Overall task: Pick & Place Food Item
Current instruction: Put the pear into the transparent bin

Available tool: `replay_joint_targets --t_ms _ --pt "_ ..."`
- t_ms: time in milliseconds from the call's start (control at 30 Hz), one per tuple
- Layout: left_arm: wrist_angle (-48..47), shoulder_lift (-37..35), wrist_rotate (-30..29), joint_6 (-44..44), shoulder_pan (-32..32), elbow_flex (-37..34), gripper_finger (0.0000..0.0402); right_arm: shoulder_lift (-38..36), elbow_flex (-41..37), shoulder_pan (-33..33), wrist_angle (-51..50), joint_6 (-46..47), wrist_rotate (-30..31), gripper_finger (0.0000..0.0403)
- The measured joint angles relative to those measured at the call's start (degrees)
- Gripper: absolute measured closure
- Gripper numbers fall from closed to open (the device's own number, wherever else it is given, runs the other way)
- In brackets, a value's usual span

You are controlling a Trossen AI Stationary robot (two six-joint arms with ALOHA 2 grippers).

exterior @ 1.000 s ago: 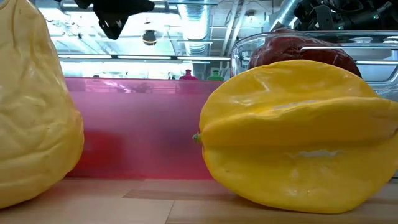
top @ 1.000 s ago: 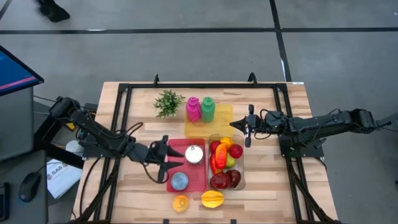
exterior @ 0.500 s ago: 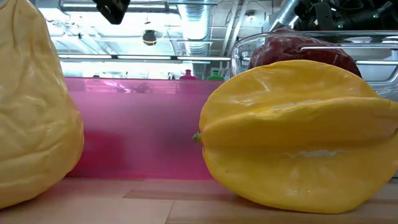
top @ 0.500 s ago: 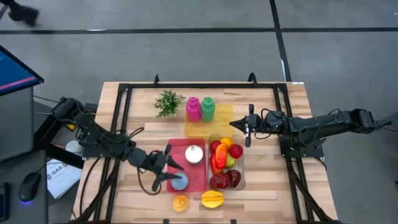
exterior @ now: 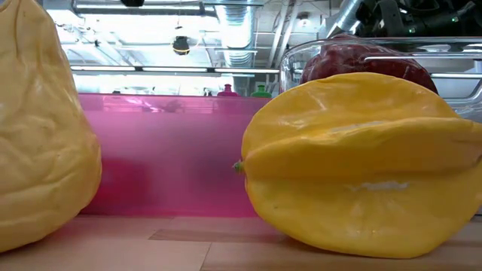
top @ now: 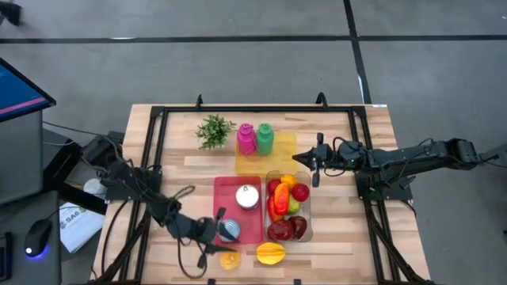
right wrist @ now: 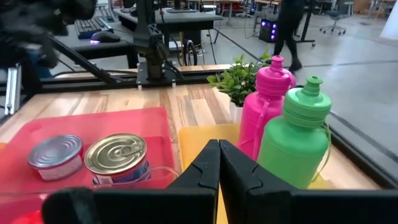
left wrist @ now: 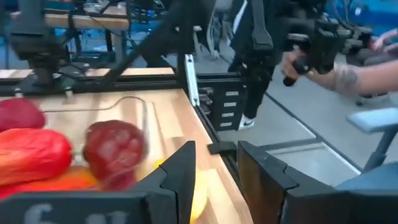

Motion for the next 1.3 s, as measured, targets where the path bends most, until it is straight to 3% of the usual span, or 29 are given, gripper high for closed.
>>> replay_joint_targets --t_ms 333,767,900,1100,1300 --pt "-9.47 8.64 -2.74 3.25 -4.87 12.20 0.0296 0.01 0.00 0.00 -0.79 5.92 0.00 0.0403" --pt "-11.10 8.58 -2.08 3.07 -3.76 12.42 0.0280 0.01 0.00 0.02 -2.11 7.87 0.00 0.0403" --pt "-13.03 8.51 -2.08 3.12 -2.62 12.42 0.0248 0.00 0.00 0.02 -2.21 7.87 0.00 0.0403" --pt "-17.01 8.51 -1.99 3.15 -2.44 12.40 0.0165 0.00 0.00 0.02 -2.46 7.87 0.00 0.0403" --pt "-23.58 8.51 4.00 2.64 -2.60 12.37 0.0097 0.01 0.00 0.02 -2.47 7.87 0.00 0.0403"
